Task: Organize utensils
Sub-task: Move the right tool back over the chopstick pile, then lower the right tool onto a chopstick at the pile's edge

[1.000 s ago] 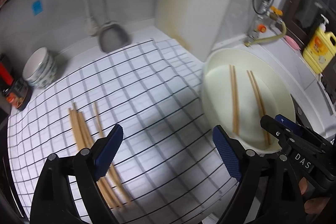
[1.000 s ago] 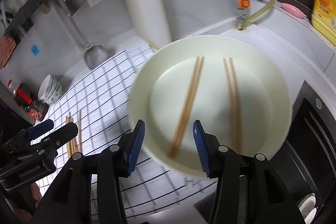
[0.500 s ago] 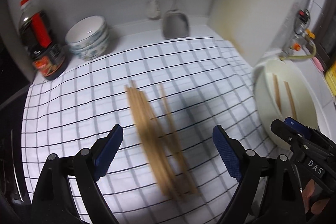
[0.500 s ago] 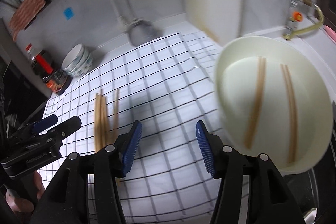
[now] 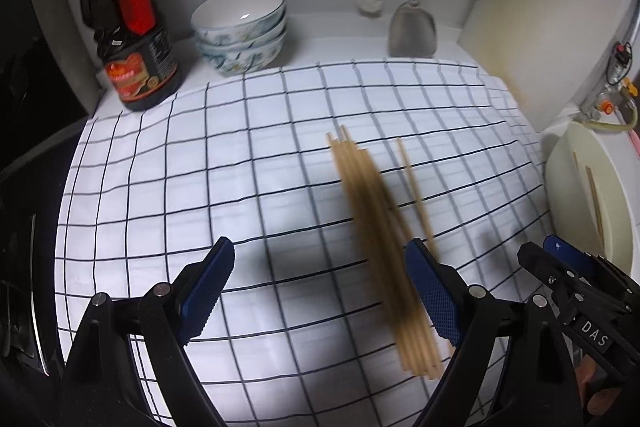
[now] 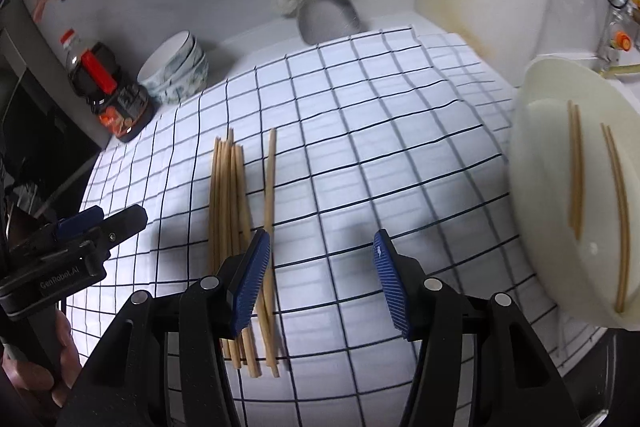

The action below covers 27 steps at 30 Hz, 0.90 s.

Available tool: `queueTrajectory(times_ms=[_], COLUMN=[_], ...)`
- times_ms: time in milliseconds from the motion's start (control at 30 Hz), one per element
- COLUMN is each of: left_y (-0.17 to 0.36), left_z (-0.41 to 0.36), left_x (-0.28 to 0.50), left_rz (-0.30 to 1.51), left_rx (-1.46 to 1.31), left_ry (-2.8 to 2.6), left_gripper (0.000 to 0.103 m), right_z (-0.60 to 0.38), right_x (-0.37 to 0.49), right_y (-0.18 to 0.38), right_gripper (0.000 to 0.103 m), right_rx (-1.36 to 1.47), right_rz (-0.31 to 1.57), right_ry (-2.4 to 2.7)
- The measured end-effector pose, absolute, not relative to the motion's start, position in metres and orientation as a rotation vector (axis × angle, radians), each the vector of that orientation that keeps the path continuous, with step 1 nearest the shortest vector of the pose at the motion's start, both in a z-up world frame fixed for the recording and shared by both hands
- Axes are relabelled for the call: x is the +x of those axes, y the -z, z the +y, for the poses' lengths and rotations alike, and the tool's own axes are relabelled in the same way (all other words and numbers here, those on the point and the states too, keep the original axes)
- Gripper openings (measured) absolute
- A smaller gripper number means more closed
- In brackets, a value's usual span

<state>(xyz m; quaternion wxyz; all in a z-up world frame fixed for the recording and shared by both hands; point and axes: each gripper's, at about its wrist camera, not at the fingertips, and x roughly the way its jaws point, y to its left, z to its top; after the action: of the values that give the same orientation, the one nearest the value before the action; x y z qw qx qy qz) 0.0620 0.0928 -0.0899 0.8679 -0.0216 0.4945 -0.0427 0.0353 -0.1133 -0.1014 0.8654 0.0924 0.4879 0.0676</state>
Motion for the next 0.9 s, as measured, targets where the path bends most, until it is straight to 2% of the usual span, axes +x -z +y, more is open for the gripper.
queueTrajectory(times_ms=[467,900], left_y=[0.13,0.144], left_z=[0.098,0.092], left_x=[0.064,0.068], left_rz=[1.054,1.053], left_rx=[-0.052,-0.055], left_ry=[0.067,0.047], left_gripper=[0.085,0.085], right_z=[-0.08,-0.063], right_x=[0.054,0.063], right_y=[0.144,0.162], right_gripper=[0.052,0.051], right_rx=[0.107,-0.024], right_rz=[1.066,1.059], right_ry=[-0.195,-0.214])
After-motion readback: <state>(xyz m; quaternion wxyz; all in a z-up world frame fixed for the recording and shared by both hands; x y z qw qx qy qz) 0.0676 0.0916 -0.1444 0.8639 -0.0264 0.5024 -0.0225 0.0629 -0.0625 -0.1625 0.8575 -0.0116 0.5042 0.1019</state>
